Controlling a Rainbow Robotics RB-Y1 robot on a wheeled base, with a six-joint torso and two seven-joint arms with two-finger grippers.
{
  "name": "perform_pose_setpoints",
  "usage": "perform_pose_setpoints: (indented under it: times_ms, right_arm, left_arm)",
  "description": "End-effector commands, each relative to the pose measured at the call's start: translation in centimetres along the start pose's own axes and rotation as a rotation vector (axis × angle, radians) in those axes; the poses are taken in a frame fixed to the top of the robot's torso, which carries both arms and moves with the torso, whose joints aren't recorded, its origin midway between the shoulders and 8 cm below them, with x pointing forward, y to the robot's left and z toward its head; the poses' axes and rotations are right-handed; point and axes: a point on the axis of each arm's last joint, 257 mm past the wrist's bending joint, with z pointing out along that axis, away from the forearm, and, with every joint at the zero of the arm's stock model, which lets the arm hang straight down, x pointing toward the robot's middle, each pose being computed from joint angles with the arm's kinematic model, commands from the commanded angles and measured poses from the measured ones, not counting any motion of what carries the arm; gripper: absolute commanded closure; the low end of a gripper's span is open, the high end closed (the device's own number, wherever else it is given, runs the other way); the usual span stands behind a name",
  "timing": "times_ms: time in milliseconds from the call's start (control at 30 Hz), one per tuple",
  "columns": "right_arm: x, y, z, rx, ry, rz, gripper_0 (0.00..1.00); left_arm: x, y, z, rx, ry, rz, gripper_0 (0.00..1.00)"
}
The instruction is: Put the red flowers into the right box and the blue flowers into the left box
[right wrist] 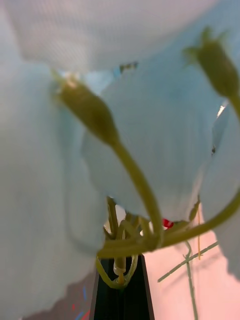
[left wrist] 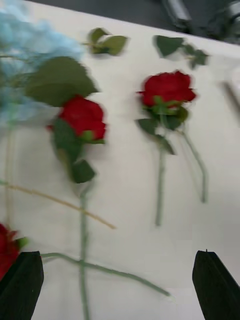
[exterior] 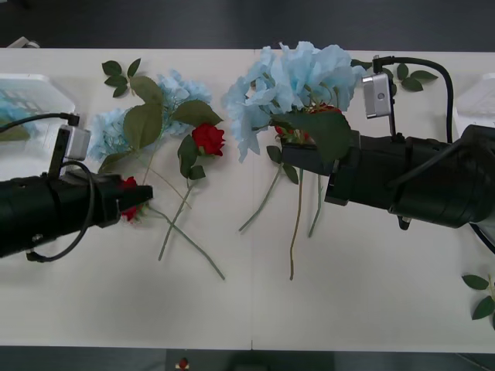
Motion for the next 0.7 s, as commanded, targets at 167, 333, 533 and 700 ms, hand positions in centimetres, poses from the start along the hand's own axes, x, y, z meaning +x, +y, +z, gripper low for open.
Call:
perform_pose_setpoints:
  times_ms: [167, 333, 533, 700]
  right_arm:
    - [-0.9, 1.3, 0.1, -0.034, -0.006, -0.062, 1.0]
    - [-1.0, 1.4, 0.0, -0.037, -0.007, -0.063, 1.0]
    - [-1.0, 1.5, 0.1, -0.041, -0.01, -0.06, 1.0]
    - [-1.0, 1.5, 0.1, -0.042, -0.011, -0.062, 1.0]
  left_arm:
    - [2.9, -6.8, 0.5, 0.352, -0.115, 0.137, 0.14]
    - [5.0, -10.5, 1.1, 0.514, -0.178, 0.1, 0.14]
    - [5.9, -15.5, 2.8, 0.635, -0.212, -0.029, 0.14]
    - [4.6, -19.3, 4.2, 0.705, -0.265, -0.07, 0.14]
